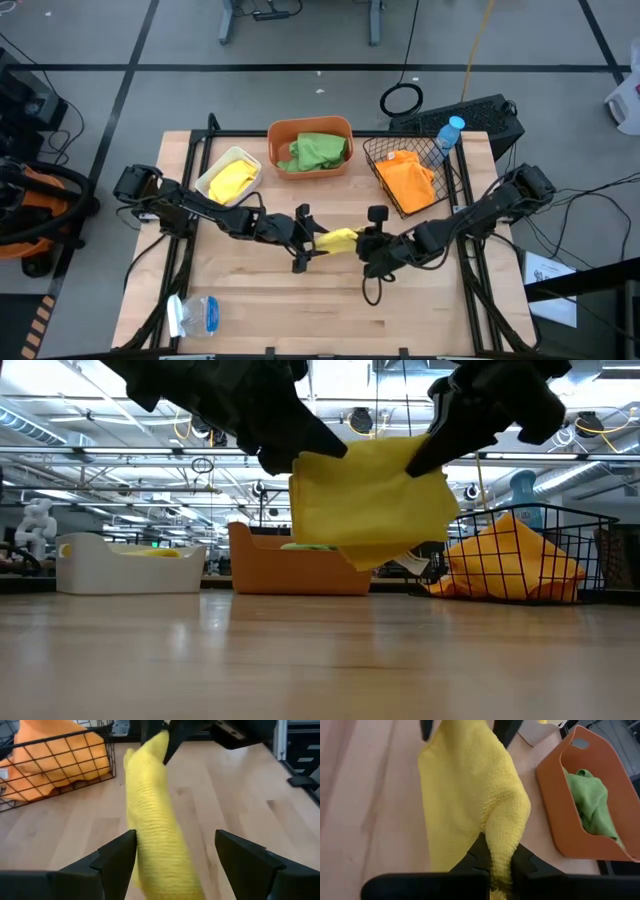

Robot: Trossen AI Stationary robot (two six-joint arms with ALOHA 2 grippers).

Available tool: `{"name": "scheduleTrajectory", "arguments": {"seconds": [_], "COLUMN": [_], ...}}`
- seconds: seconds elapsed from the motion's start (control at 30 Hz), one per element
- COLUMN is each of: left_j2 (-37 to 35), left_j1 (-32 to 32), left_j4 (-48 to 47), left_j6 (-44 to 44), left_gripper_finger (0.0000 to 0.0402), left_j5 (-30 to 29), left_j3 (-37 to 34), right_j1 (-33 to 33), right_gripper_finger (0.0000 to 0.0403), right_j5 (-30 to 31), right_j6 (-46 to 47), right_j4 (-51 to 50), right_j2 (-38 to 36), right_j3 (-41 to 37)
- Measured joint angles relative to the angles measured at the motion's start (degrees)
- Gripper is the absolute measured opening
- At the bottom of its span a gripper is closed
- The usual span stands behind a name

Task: Sort microfiber towel by color & place in baskets
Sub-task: Put the yellow towel into the white bin

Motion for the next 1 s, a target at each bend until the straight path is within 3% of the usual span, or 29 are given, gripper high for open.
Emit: {"name": "scheduleTrajectory", "arguments": {"seconds": [0.1,0.23,0.53,0.73,0.9,1.0], "left_j2": [0.00,0.00,-0.11,-4.45,-13.00,-19.32], "left_j1": [1.18,3.00,6.24,7.45,8.48,9.26], "left_j4": [-0.69,-0.52,-1.74,-8.77,-22.41,-32.85], "left_j6": [0.08,0.04,1.14,1.58,1.17,-0.43], "left_gripper_finger": [0.0267,0.0219,0.0020,0.0021,0.0015,0.0014], "left_j5": [-0.04,-0.13,-0.21,0.46,0.44,-3.21], "left_j3": [0.00,0.00,0.00,0.00,0.00,0.00], "right_j1": [-1.03,-2.33,-5.16,-6.91,-7.31,-7.35], "right_gripper_finger": [0.0011,0.0011,0.0025,0.0083,0.0161,0.0201], "right_j5": [0.00,-0.06,-0.04,-0.86,-1.17,-1.22], "right_j6": [-2.31,-4.36,-7.60,-6.71,-6.28,-5.89], "right_j4": [0.34,1.00,3.64,6.29,8.82,10.86], "right_j2": [0.00,0.00,0.00,0.00,0.00,0.00], "right_j3": [0.00,0.00,0.00,0.00,0.00,0.00]}}
